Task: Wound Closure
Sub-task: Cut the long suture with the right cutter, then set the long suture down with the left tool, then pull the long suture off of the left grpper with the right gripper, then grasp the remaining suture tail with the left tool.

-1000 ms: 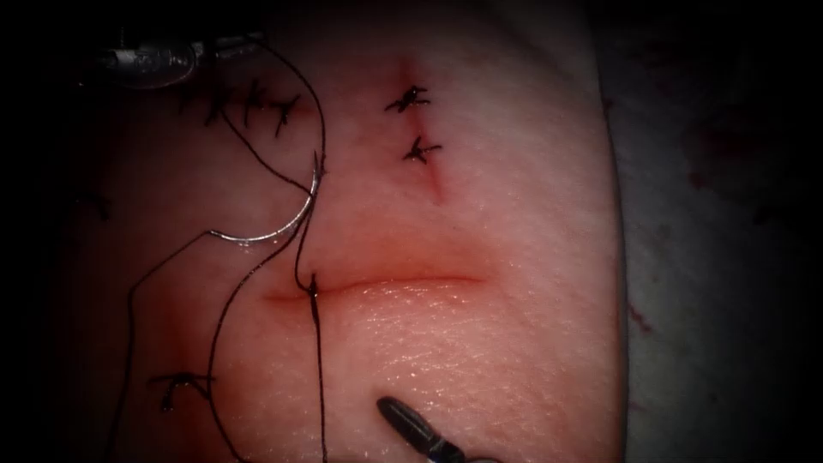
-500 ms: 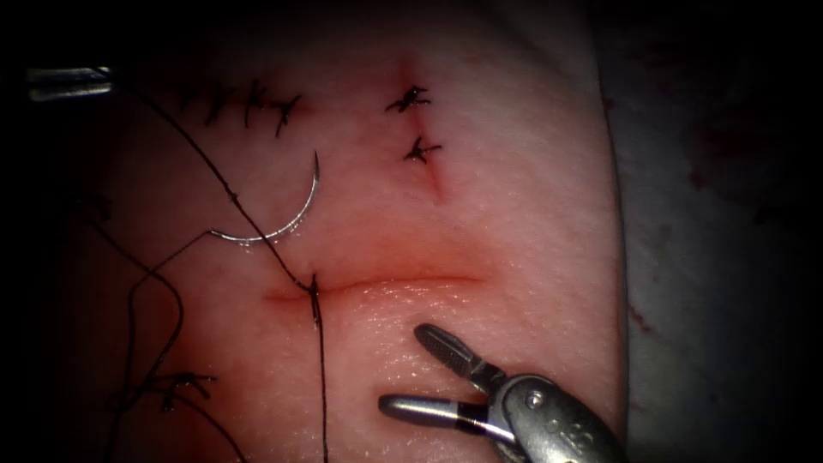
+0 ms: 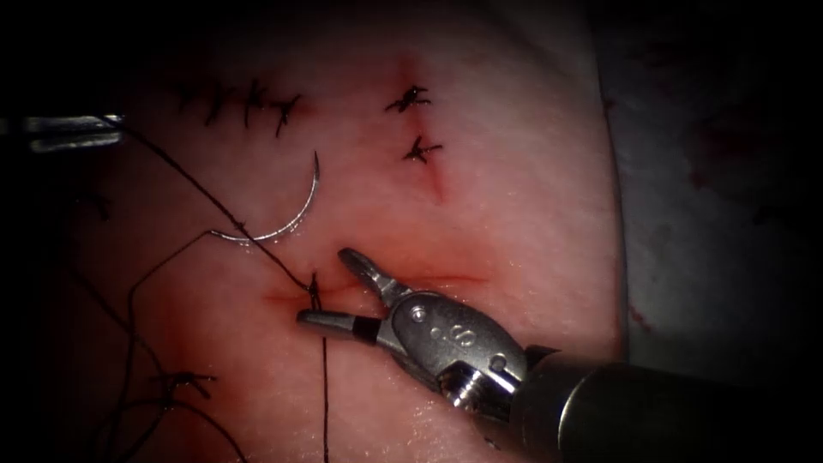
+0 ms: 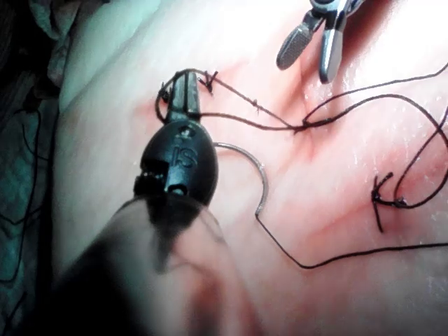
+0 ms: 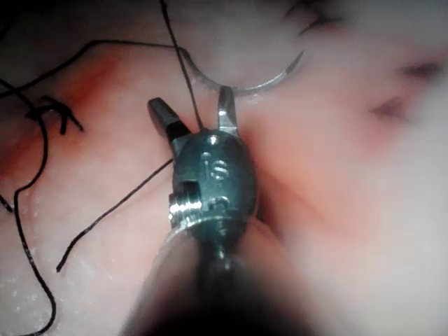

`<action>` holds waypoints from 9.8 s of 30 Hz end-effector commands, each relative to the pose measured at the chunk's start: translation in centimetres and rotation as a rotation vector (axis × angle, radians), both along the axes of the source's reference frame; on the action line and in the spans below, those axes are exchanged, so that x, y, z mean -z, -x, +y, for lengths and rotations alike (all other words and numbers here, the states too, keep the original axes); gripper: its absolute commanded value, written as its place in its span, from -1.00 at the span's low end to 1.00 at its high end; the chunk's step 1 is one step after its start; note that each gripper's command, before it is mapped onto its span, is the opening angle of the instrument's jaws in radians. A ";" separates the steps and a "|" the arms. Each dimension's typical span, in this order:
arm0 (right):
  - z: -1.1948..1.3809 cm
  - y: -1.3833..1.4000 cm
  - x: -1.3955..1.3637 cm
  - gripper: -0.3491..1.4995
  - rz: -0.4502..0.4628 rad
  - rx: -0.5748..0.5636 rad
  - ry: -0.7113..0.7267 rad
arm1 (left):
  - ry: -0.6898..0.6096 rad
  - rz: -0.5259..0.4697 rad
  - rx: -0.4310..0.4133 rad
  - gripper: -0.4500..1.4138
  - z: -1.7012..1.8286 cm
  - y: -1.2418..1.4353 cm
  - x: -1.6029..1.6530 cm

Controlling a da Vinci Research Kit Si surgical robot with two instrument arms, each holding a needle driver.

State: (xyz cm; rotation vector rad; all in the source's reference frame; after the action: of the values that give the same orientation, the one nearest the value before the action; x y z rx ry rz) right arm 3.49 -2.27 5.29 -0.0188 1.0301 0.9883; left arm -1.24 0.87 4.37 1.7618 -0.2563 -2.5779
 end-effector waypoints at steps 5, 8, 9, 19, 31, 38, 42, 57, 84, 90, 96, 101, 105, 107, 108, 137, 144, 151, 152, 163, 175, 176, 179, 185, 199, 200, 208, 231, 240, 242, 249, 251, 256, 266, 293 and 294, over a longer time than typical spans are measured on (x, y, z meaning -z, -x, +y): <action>0.03 -0.31 -0.18 0.74 -0.020 0.045 -0.006 | 0.030 0.000 -0.010 -1.00 -0.02 0.10 0.10; 0.02 -0.38 -0.25 0.74 -0.048 0.072 0.019 | 0.043 0.000 -0.013 -1.00 -0.06 0.15 0.16; 0.02 -0.40 -0.27 0.74 -0.055 0.079 0.027 | 0.043 -0.002 -0.012 -1.00 -0.07 0.17 0.18; 0.14 -0.59 -0.49 0.69 -0.113 0.164 0.149 | 0.050 -0.022 -0.025 -1.00 -0.21 0.24 0.38; 0.07 -0.84 -0.63 0.67 -0.118 0.184 0.196 | 0.066 -0.031 -0.045 -1.00 -0.35 0.35 0.54; 0.12 -0.86 -0.62 0.49 -0.114 0.185 0.191 | 0.077 -0.029 -0.061 -1.00 -0.45 0.40 0.58; 0.15 -0.88 -0.62 0.45 -0.113 0.181 0.191 | 0.079 -0.027 -0.067 -1.00 -0.50 0.41 0.59; 0.18 -0.85 -0.69 -0.85 -0.096 0.206 0.197 | 0.095 -0.050 -0.083 -1.00 -0.68 0.39 0.70; -0.10 2.22 0.15 0.80 -0.173 0.229 0.394 | 0.046 -0.338 -0.283 -1.00 -2.04 2.27 0.91; -0.07 2.25 0.04 0.82 -0.210 0.213 0.392 | -0.275 -0.301 -0.415 0.68 -2.23 2.51 0.62; -0.08 2.09 -0.03 0.91 -0.211 0.206 0.400 | -0.449 -0.126 -0.302 0.93 -1.97 2.21 0.41; -0.09 1.89 -0.05 0.93 -0.196 0.206 0.408 | -0.511 0.024 -0.187 0.87 -1.37 1.75 -0.03; -0.09 1.85 -0.05 0.93 -0.193 0.205 0.409 | -0.529 0.052 -0.154 0.66 -1.19 1.65 -0.25; -0.09 1.83 -0.05 0.93 -0.191 0.206 0.411 | -0.531 0.065 -0.141 0.39 -1.12 1.60 -0.43; -0.10 1.83 -0.05 0.93 -0.191 0.206 0.411 | -0.529 0.069 -0.139 0.37 -1.12 1.57 -0.50; 0.01 1.65 0.10 0.87 -0.148 0.172 0.354 | -0.363 0.069 -0.290 0.42 -0.80 0.29 -0.07; -0.02 1.61 0.14 0.91 -0.132 0.166 0.343 | -0.339 0.116 -0.154 0.82 -0.65 0.12 0.05; -0.15 1.29 0.31 0.80 0.032 0.075 0.171 | -0.317 0.080 -0.066 0.22 -0.65 0.18 0.00; -0.18 1.16 0.34 0.80 0.056 0.074 0.129 | -0.313 0.078 -0.068 0.22 -0.65 0.20 0.01; -0.19 0.20 0.32 0.85 0.162 0.059 -0.090 | -0.293 0.062 -0.085 0.15 -0.74 0.31 0.13; -0.29 -0.05 0.16 0.38 0.163 0.075 -0.209 | -0.278 0.051 -0.092 0.03 -0.80 0.39 0.17; -0.29 -0.05 0.16 0.38 0.163 0.075 -0.209 | -0.278 0.051 -0.092 0.03 -0.80 0.39 0.17; -0.27 -0.03 0.14 -1.00 0.153 0.084 -0.222 | -0.274 0.048 -0.096 0.03 -0.82 0.40 0.21; -0.22 0.28 0.35 -1.00 0.151 0.009 -0.232 | -0.264 0.045 -0.094 0.03 -0.82 0.34 0.26; -0.54 3.16 1.25 -1.00 -0.010 -0.083 -0.209 | -0.228 0.085 0.010 0.19 -0.68 0.30 -0.21; -0.54 3.27 1.26 -1.00 -0.018 -0.078 -0.205 | -0.225 0.100 0.020 0.17 -0.67 0.32 -0.26; -0.14 3.77 1.16 0.96 -0.080 0.004 0.003 | -0.199 0.096 0.060 -0.06 -0.68 0.44 -0.49; 0.21 2.21 1.06 0.98 0.042 0.627 0.247 | -0.308 -0.052 -0.061 -0.10 -1.32 1.22 -0.62; 0.42 2.10 0.68 0.91 0.168 0.446 0.096 | -0.293 -0.045 -0.101 -0.33 -1.39 1.51 -0.74; 0.40 1.99 0.57 0.89 0.164 0.427 0.099 | -0.291 0.007 -0.094 -0.35 -1.36 1.37 -0.83; 0.37 1.71 0.59 0.93 0.160 0.422 0.120 | -0.226 0.153 -0.286 -0.37 -1.49 1.24 -1.26; 0.36 1.64 0.62 0.93 0.172 0.429 0.128 | -0.179 0.197 -0.334 -0.32 -1.54 1.30 -1.36; 0.32 1.56 0.69 0.87 0.200 0.453 0.152 | 0.004 0.357 -0.458 -0.15 -1.71 1.48 -1.60; 0.27 1.60 0.74 0.75 0.244 0.472 0.182 | 0.171 0.516 -0.606 -0.08 -1.83 1.60 -1.66; 0.24 0.95 0.37 0.73 0.192 0.450 0.265 | 0.310 0.386 -0.400 -1.00 -1.43 1.32 -1.01; 0.24 0.95 0.37 0.73 0.192 0.450 0.265 | 0.310 0.386 -0.400 -1.00 -1.43 1.32 -1.01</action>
State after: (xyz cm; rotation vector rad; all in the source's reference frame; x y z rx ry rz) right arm 2.53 -2.08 4.91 0.0473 1.2651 0.4281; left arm -2.46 -0.57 5.24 1.0698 -0.2679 -2.3634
